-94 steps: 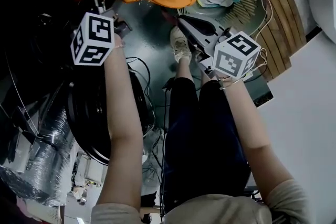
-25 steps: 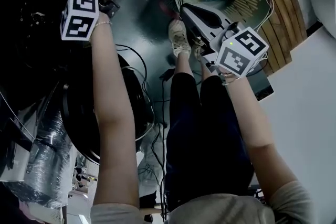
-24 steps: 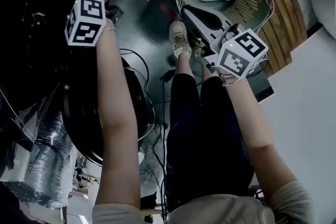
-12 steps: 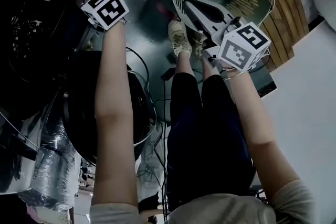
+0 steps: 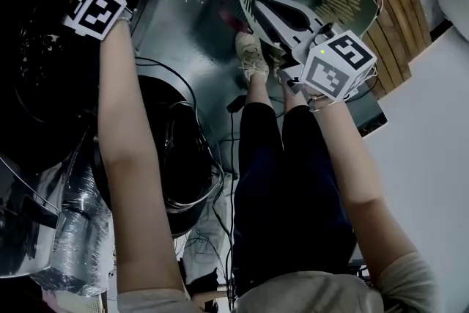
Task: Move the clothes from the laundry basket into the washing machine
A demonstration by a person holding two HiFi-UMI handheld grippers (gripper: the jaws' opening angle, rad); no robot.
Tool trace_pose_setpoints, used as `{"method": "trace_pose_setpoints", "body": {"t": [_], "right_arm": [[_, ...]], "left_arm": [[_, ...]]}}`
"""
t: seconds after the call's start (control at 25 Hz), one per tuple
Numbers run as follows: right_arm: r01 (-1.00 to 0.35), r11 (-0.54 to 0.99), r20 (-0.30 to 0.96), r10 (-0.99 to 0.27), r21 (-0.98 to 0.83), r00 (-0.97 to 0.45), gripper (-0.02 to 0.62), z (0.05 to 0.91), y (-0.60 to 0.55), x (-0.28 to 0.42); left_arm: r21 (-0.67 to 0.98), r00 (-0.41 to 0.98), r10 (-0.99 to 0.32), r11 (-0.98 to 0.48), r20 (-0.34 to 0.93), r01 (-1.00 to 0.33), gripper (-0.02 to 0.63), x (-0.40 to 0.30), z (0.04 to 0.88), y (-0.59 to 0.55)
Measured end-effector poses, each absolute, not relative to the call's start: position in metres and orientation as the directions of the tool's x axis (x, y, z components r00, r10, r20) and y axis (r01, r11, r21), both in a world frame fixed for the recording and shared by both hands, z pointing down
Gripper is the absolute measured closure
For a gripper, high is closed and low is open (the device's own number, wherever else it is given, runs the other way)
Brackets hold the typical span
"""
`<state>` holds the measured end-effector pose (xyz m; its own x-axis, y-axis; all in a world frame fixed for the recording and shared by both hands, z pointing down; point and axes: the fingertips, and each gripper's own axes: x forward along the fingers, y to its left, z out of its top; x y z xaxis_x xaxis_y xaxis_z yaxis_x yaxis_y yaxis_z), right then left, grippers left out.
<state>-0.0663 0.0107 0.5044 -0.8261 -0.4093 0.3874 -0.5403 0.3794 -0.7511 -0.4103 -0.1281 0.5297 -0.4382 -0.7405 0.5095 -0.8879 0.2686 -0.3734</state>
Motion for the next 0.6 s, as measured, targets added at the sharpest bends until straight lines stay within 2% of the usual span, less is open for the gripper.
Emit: {"method": "trace_pose_setpoints", "body": {"t": [0.16, 0.32, 0.44, 0.52, 0.56, 0.6], "right_arm": [[-0.553, 0.369, 0.397, -0.420, -0.747, -0.816, 0.577, 0.507, 0.011, -0.064], [-0.605, 0.371, 0.456, -0.416, -0.704, -0.787, 0.575, 0.515, 0.015, -0.058], [-0.635, 0.382, 0.492, -0.412, -0.671, -0.767, 0.574, 0.519, 0.014, -0.048], [-0.659, 0.384, 0.519, -0.412, -0.646, -0.749, 0.571, 0.525, 0.011, -0.036], [-0.674, 0.382, 0.540, -0.407, -0.632, -0.737, 0.546, 0.531, 0.011, -0.029], [-0.690, 0.379, 0.566, -0.396, -0.616, -0.723, 0.480, 0.538, 0.011, -0.022]], "left_arm": [[-0.399, -0.475, -0.710, 0.289, 0.520, -0.870, 0.449, -0.434, 0.524, -0.141], [-0.242, -0.411, -0.687, 0.334, 0.600, -0.911, 0.346, -0.413, 0.553, -0.123], [-0.152, -0.381, -0.708, 0.366, 0.595, -0.918, 0.342, -0.385, 0.554, -0.102], [-0.094, -0.324, -0.741, 0.334, 0.589, -0.938, 0.342, -0.355, 0.550, -0.089], [-0.069, -0.280, -0.754, 0.299, 0.594, -0.952, 0.343, -0.336, 0.550, -0.081], [-0.043, -0.229, -0.764, 0.255, 0.602, -0.966, 0.344, -0.313, 0.550, -0.072]]}}
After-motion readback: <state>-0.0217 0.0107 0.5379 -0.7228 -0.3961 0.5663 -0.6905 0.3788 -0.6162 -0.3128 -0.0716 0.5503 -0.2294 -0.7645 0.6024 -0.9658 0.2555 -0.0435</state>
